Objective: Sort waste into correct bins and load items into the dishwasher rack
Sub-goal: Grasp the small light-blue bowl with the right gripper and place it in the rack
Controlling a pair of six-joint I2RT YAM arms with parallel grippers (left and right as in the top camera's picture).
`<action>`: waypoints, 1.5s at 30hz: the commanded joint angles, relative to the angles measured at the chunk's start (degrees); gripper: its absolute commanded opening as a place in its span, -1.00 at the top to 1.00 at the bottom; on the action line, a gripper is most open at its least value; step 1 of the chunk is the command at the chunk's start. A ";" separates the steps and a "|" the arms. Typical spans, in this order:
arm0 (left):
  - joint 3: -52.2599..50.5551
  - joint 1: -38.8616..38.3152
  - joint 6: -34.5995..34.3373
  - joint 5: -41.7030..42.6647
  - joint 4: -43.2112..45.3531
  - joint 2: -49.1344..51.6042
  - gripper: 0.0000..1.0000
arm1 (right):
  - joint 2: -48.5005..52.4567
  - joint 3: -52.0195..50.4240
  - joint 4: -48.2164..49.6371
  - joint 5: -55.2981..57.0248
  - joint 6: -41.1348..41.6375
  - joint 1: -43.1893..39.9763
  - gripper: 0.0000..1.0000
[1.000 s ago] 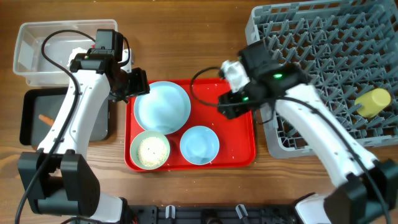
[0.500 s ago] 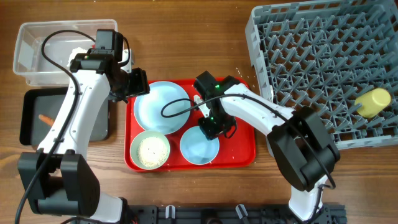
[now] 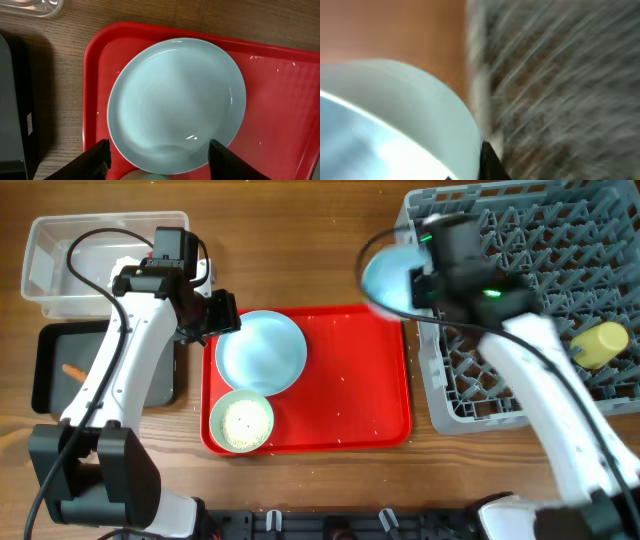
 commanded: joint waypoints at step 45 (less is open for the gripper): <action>0.13 0.26 0.33 -0.31 -0.04 -1.01 -0.23 | 36.63 0.79 55.01 38.91 -32.72 -26.18 -0.68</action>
